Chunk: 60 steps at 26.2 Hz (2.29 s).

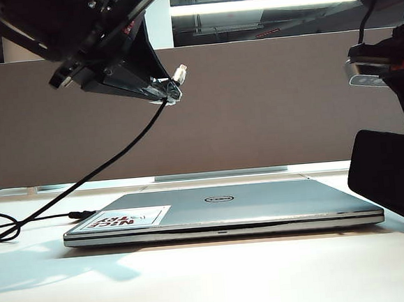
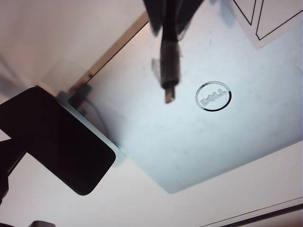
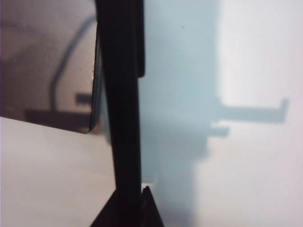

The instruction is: Pick up the charging cable and the phone, plug the charging cable into the charging port on the phone, and finally place them back on the table.

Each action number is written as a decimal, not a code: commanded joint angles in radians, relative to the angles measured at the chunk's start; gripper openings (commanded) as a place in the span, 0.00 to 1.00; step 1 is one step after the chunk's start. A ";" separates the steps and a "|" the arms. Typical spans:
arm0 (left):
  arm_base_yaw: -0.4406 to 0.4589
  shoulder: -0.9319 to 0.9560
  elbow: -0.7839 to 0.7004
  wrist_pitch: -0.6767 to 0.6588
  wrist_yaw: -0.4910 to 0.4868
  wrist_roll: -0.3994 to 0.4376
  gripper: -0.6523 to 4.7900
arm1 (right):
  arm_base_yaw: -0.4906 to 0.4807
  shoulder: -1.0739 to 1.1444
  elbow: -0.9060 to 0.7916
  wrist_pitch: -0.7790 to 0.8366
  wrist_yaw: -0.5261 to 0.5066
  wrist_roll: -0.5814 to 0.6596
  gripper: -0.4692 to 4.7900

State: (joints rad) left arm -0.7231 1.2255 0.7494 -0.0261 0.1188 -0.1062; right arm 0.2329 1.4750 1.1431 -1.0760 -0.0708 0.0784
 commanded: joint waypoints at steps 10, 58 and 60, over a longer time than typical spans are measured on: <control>-0.001 -0.003 0.006 0.016 0.001 0.002 0.11 | 0.004 0.009 -0.006 0.036 -0.018 -0.002 0.09; -0.024 -0.003 0.006 0.080 0.001 -0.061 0.11 | 0.003 0.020 0.108 0.381 -0.255 0.045 0.09; -0.052 -0.003 0.006 0.079 0.001 -0.077 0.11 | 0.003 0.018 0.108 0.487 -0.375 0.109 0.09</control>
State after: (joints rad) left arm -0.7620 1.2255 0.7498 0.0349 0.1169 -0.1692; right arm 0.2344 1.5040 1.2423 -0.6895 -0.3553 0.1390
